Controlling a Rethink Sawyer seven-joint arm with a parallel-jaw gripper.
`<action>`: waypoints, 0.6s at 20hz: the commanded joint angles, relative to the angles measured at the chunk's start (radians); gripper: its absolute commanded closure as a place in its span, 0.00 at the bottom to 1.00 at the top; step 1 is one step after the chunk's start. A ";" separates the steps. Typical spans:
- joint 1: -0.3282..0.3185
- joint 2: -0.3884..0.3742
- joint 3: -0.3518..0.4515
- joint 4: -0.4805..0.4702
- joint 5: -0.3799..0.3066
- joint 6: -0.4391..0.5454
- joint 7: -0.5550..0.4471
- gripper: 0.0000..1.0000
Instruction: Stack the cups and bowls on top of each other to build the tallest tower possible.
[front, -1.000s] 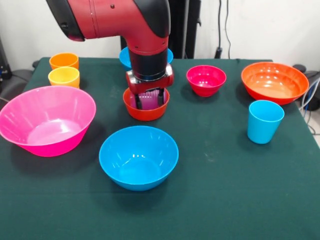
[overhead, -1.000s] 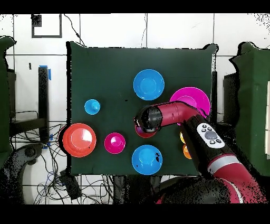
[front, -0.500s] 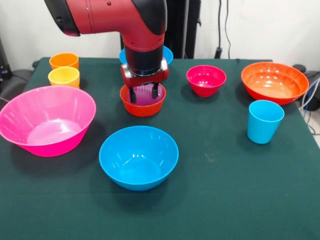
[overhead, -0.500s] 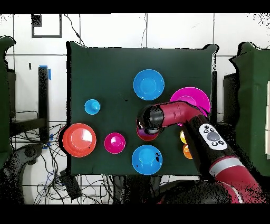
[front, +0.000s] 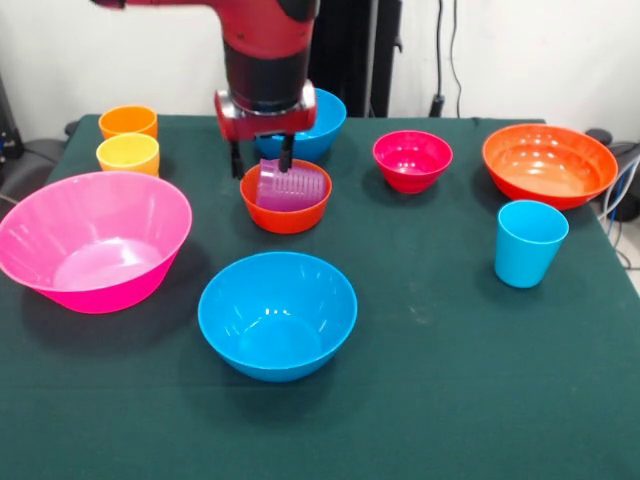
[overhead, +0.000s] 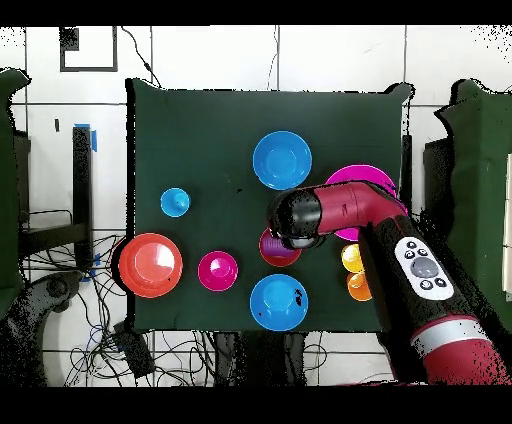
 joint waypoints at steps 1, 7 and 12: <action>-0.023 -0.104 0.112 0.018 0.037 0.062 -0.228 0.00; -0.030 -0.086 0.002 0.094 0.003 0.145 -0.129 0.00; -0.032 -0.008 -0.050 0.103 -0.047 0.102 -0.074 0.00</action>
